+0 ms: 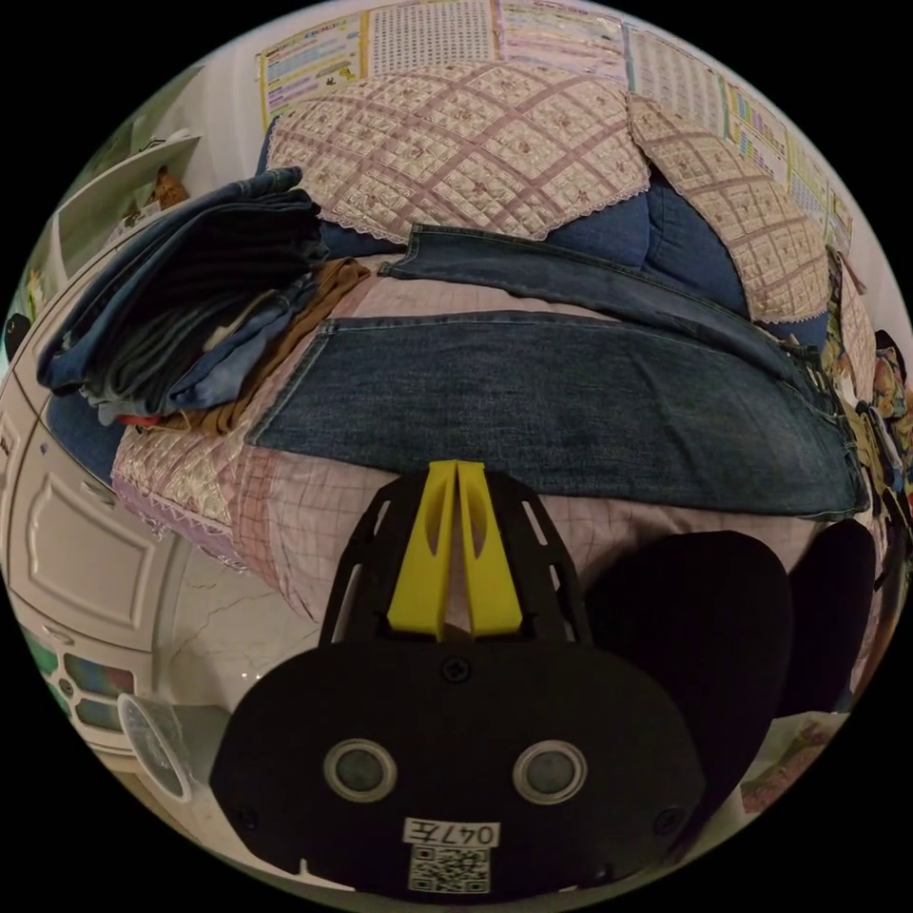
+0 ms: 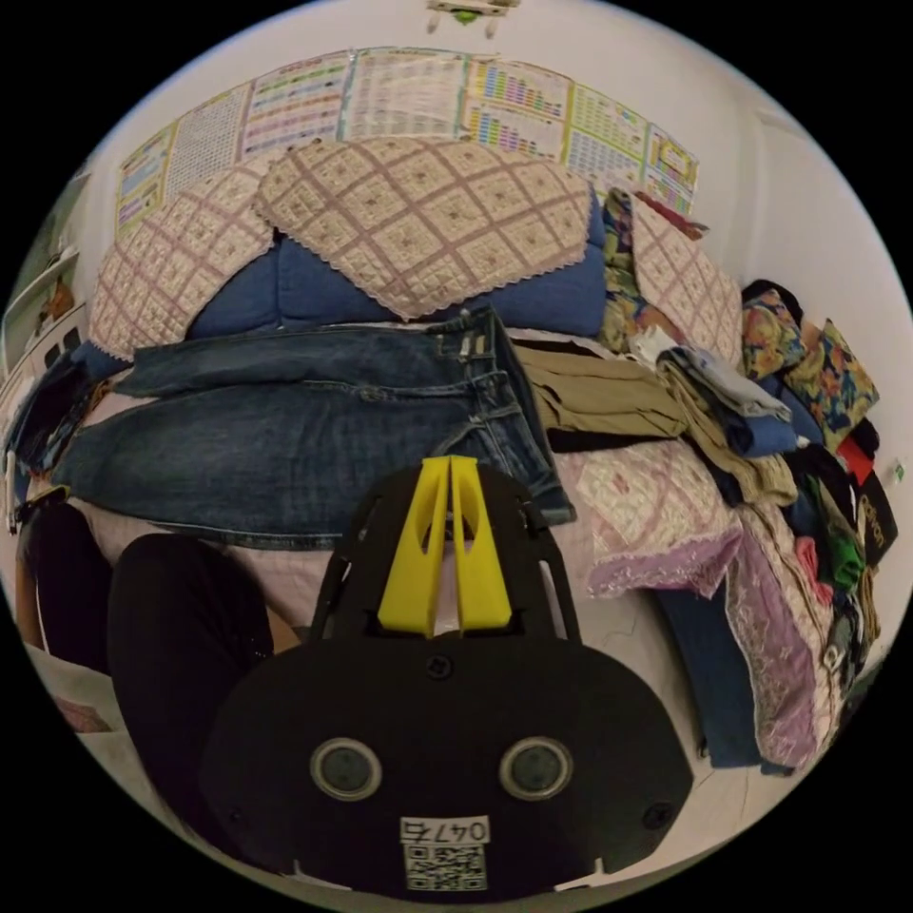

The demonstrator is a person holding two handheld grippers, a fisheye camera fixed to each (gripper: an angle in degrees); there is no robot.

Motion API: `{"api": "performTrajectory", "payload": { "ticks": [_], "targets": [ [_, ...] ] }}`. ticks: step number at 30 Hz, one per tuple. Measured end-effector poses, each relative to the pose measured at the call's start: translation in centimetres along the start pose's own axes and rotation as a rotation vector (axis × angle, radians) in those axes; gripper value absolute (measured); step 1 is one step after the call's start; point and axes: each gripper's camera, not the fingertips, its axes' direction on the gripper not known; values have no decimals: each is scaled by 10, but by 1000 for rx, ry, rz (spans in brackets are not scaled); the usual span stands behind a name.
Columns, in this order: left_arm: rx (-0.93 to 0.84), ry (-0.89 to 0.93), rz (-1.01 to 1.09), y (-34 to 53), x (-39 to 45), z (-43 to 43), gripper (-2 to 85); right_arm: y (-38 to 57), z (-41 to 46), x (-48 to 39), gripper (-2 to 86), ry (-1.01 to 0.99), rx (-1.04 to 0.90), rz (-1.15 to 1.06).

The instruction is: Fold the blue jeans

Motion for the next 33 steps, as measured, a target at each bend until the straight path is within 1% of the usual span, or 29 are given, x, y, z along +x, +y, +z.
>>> {"api": "performTrajectory", "payload": {
  "ticks": [3,6,7,8,10,11,12,14,16,19,20,22,23,25,27,29,31,33],
  "targets": [
    [-5,0,-7,-21,-23,-8,-10,-7,31,2,-11,-32,-55,-44],
    [-6,13,-21,-39,-49,-15,-10,0,72,19,-12,-37,-152,0],
    [-5,16,-24,-43,-55,-16,-10,7,81,30,-12,-66,-140,26],
    [-5,22,-29,-50,-66,-19,-10,15,81,43,-13,-129,-91,99],
    [-7,30,-33,-61,-81,-22,-10,19,81,58,-13,-198,-88,188],
    [-10,35,-35,-68,-91,-24,-10,16,79,61,-13,-196,-112,215],
    [-14,39,-36,-76,-101,-25,-10,13,76,61,-13,-180,-120,213],
    [-19,43,-39,-87,-116,-27,-10,1,55,48,-13,-120,-39,131],
    [-21,45,-42,-98,-129,-29,-10,-9,50,39,-13,-126,-13,76],
    [-18,44,-55,-113,-151,-33,-10,-19,69,26,-13,-106,-70,19],
    [-17,41,-57,-119,-159,-35,-10,-19,83,24,-13,-85,-120,15],
    [-14,37,-58,-127,-171,-38,-10,-11,102,23,-13,-56,-162,14],
    [-12,38,-60,-132,-180,-39,-10,-4,102,26,-13,-83,-104,47],
    [-8,43,-63,-139,-193,-42,-10,3,103,29,-13,-127,-66,109],
    [-4,52,-71,-148,-210,-45,-10,2,105,22,-13,-118,-68,113],
    [-3,53,-71,-156,-221,-47,-10,-8,104,3,-13,-63,-113,56],
    [-2,53,-66,-163,-232,-50,-10,-20,91,-9,-13,-43,-146,68],
    [9,51,-55,-172,-248,-57,-10,-27,55,-25,-13,-97,-22,52]
  ]
}}
